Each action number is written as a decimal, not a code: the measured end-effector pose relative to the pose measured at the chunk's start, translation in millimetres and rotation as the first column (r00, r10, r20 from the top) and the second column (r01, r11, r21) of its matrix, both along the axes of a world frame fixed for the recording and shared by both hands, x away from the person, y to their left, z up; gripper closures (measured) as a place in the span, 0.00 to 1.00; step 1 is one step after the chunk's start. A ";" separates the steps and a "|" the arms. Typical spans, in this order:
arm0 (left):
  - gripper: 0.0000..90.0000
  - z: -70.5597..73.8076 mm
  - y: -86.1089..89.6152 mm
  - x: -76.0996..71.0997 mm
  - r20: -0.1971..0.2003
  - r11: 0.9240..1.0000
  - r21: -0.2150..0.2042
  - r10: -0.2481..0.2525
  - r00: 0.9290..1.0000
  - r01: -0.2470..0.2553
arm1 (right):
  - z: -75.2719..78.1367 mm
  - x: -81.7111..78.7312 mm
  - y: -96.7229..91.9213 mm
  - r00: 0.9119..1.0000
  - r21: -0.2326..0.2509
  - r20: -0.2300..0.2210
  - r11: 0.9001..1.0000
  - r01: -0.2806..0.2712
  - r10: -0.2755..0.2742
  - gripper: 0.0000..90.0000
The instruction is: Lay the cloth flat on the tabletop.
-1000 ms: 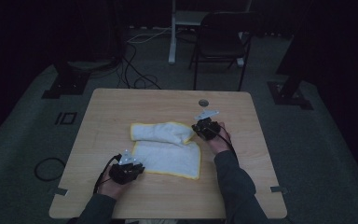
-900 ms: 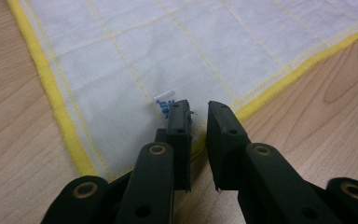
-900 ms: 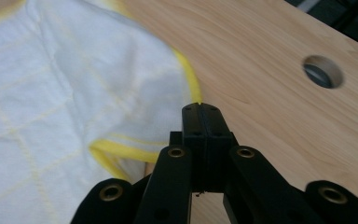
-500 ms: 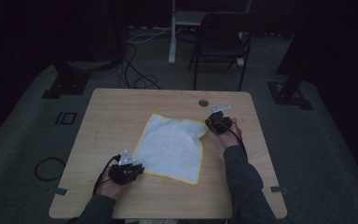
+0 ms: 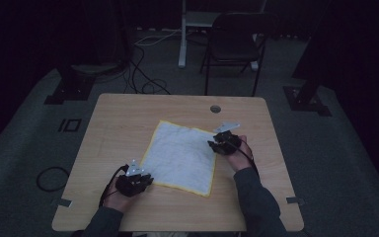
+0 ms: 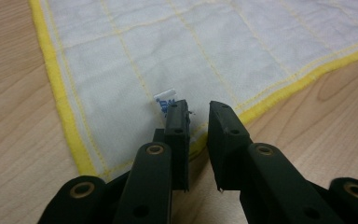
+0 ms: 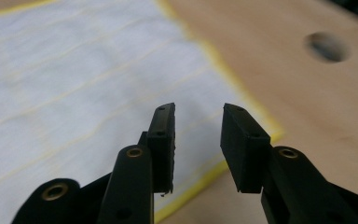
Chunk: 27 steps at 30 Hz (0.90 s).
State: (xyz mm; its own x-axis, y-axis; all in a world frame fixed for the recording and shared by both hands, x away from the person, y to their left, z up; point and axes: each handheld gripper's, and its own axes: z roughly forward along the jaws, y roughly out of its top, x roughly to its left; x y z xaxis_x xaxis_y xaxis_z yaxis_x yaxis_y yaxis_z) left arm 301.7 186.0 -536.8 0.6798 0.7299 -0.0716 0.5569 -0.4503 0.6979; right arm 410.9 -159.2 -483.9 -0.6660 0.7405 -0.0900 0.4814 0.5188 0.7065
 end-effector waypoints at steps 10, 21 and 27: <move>0.87 -0.3 -4.6 -7.1 -0.030 0.999 -0.033 -0.017 0.999 0.016 | -37.4 -48.9 17.2 0.998 0.043 -0.064 0.999 -0.017 0.019 0.66; 0.84 -1.8 -31.0 -30.4 -0.063 0.988 -0.080 -0.137 0.988 0.132 | -51.5 -75.7 8.7 0.996 0.023 -0.085 1.000 -0.004 0.006 0.63; 0.82 4.8 -29.2 -32.0 0.017 0.993 -0.080 -0.082 0.996 0.083 | -53.5 -84.3 -4.5 0.996 0.051 -0.087 0.999 0.003 0.001 0.63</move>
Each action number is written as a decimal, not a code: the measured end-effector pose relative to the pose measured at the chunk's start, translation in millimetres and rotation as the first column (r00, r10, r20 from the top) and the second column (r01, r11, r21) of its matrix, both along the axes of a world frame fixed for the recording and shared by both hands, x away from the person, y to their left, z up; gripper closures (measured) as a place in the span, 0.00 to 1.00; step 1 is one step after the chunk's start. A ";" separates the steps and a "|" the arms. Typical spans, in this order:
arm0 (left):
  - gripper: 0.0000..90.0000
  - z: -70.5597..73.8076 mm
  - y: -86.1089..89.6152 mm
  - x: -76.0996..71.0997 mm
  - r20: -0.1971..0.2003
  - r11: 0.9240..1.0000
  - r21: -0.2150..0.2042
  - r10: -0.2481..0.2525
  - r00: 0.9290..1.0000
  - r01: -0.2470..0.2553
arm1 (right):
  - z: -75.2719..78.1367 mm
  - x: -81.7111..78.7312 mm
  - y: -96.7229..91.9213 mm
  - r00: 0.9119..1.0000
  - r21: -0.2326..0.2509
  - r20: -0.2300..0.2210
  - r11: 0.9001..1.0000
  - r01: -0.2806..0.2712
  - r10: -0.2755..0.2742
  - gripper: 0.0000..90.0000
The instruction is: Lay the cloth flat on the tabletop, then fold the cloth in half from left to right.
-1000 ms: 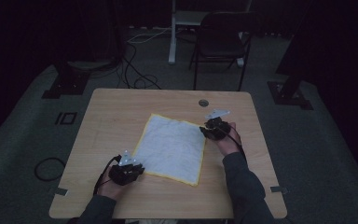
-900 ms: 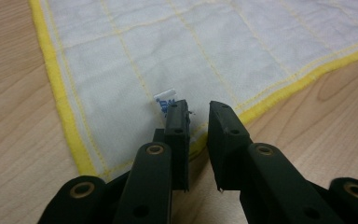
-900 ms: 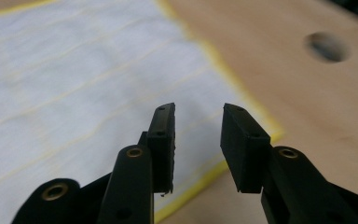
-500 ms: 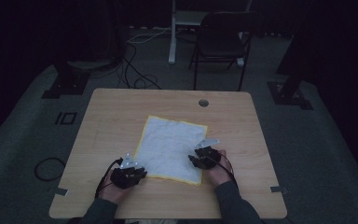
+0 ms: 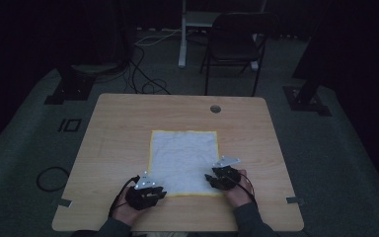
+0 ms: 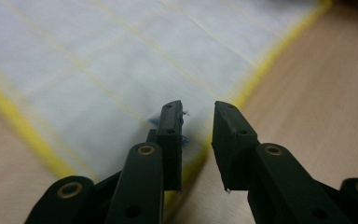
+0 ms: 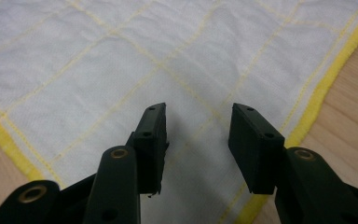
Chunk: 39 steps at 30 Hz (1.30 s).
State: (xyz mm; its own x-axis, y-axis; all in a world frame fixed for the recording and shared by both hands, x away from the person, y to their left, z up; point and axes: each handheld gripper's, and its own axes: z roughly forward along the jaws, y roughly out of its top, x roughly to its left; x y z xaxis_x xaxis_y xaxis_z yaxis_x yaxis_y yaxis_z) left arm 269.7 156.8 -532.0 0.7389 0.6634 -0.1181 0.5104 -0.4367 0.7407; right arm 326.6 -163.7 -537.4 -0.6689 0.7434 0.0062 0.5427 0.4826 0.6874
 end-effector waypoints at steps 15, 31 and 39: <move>0.73 12.0 28.3 43.0 0.103 0.955 -0.075 0.292 0.951 -0.286 | -0.7 -10.1 -7.3 1.000 0.015 -0.004 1.000 0.023 -0.023 0.61; 0.62 9.1 9.0 67.0 0.109 0.951 0.000 0.308 0.945 -0.310 | -1.4 -9.4 -9.0 1.000 0.031 -0.008 0.999 0.013 -0.013 0.60; 0.60 0.8 2.3 82.3 0.114 0.942 0.056 0.323 0.940 -0.330 | -2.1 -10.1 -9.3 1.000 0.036 -0.002 0.999 0.012 -0.011 0.59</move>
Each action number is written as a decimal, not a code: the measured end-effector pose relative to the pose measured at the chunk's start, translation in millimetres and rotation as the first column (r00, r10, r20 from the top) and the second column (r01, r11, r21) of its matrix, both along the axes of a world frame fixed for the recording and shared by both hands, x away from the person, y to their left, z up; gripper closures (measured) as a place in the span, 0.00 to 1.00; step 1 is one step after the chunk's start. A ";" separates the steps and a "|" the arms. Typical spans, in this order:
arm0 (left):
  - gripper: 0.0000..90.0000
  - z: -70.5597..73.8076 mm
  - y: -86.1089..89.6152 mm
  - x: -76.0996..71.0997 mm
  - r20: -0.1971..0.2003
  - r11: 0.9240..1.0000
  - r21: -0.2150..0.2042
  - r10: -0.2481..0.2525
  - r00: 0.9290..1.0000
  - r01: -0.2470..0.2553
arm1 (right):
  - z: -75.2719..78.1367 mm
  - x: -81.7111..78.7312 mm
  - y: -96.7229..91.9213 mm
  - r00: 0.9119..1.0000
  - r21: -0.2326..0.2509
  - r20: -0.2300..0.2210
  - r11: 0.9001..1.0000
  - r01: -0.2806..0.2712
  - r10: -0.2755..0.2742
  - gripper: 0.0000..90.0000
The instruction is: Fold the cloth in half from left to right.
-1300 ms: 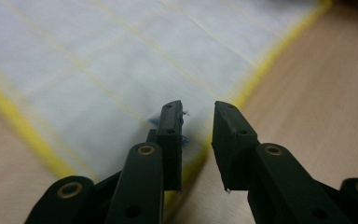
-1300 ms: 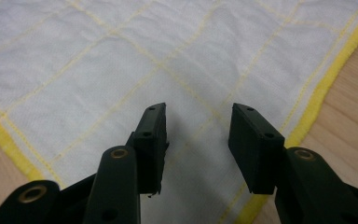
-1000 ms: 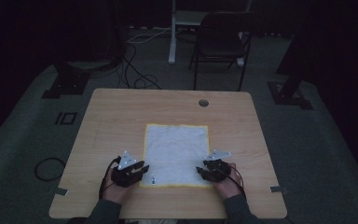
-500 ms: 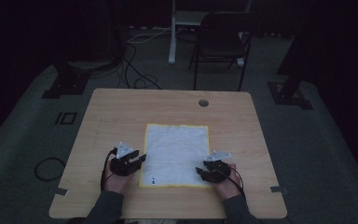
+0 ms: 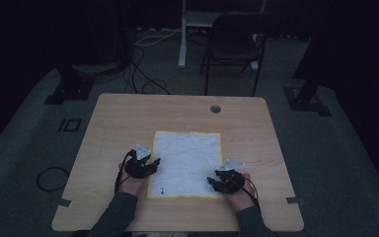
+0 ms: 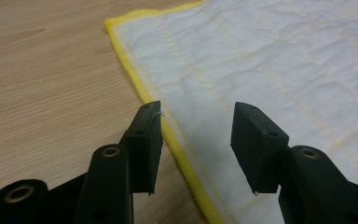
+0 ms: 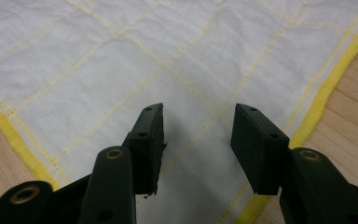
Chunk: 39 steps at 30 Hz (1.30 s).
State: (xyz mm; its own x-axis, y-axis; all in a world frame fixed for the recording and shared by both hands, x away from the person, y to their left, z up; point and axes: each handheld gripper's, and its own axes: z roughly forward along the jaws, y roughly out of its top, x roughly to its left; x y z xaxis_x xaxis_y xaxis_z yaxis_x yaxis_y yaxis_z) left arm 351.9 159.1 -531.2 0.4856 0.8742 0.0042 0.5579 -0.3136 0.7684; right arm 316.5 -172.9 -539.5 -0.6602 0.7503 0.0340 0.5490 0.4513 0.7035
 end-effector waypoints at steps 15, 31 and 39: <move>0.58 -12.5 -3.2 4.2 -0.049 1.000 -0.009 0.023 0.999 -0.024 | -0.6 -0.7 0.2 1.000 -0.008 0.012 1.000 -0.009 0.009 0.59; 0.65 -12.5 -12.7 4.2 -0.060 0.998 -0.037 0.044 0.997 -0.047 | -0.8 -0.7 0.2 1.000 -0.011 0.016 1.000 -0.015 0.015 0.59; 0.79 -11.6 -12.9 2.4 -0.066 0.999 -0.033 0.042 0.997 -0.044 | -0.7 -0.8 0.5 1.000 -0.014 0.016 1.000 -0.014 0.015 0.59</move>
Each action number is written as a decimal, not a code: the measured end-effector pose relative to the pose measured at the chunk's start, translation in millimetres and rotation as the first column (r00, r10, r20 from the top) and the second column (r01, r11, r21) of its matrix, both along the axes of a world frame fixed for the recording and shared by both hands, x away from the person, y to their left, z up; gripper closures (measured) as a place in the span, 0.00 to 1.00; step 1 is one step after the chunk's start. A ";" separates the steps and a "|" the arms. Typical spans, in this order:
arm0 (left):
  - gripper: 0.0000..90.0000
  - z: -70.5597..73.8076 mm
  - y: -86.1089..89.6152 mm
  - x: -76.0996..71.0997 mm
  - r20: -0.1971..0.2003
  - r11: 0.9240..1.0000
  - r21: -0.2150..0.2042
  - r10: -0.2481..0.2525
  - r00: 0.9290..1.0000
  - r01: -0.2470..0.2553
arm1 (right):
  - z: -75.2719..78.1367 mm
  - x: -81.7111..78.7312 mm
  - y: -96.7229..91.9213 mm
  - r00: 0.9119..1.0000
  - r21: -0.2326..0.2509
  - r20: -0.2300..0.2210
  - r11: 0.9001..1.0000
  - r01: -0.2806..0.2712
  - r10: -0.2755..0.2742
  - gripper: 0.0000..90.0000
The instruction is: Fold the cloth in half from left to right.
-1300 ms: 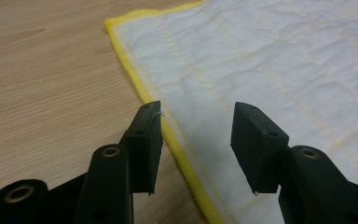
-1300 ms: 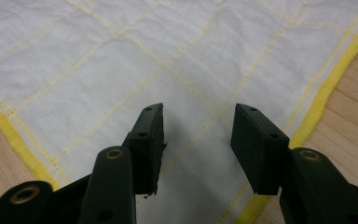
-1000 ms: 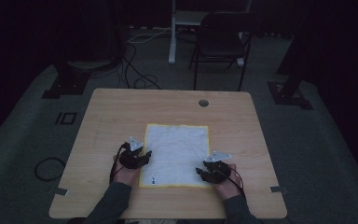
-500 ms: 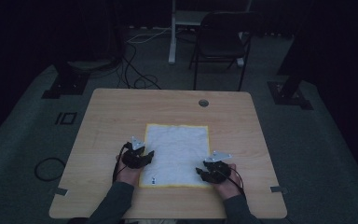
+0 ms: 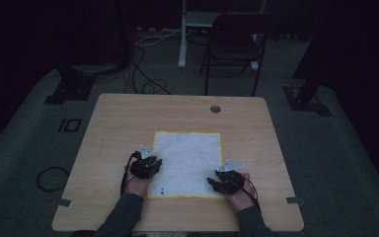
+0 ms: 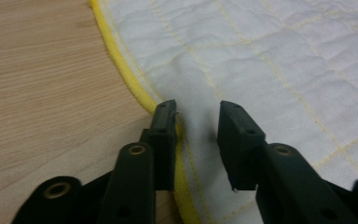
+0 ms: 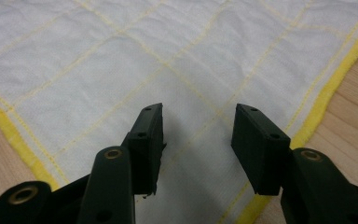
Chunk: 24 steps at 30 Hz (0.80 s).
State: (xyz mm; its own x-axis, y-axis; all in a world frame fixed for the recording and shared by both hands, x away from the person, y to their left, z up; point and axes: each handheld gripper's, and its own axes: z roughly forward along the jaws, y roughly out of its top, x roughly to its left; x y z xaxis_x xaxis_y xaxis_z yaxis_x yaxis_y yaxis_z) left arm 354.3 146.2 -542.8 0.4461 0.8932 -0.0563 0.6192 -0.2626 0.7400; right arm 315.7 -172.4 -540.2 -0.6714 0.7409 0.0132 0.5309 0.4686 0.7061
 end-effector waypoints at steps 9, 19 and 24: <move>0.92 0.1 1.0 -0.5 -0.011 1.000 -0.013 -0.017 1.000 0.017 | 0.1 -0.4 0.4 1.000 -0.003 0.002 1.000 0.001 -0.001 0.59; 0.97 0.5 5.0 -0.9 -0.014 0.998 -0.008 -0.070 0.997 0.070 | 8.2 0.6 -13.9 0.999 0.062 0.034 0.997 0.040 -0.042 0.58; 0.97 0.3 12.1 -1.3 -0.013 0.996 -0.016 -0.085 0.996 0.085 | 8.7 2.1 -19.1 0.998 0.063 0.034 0.996 0.055 -0.058 0.58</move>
State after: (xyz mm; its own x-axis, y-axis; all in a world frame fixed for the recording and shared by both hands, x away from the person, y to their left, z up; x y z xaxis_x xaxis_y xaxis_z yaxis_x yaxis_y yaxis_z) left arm 353.0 158.3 -542.5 0.5194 0.8511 -0.0763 0.6055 -0.3036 0.7357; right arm 317.8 -191.4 -531.5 -0.6294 0.7762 0.0373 0.5293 0.3931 0.7519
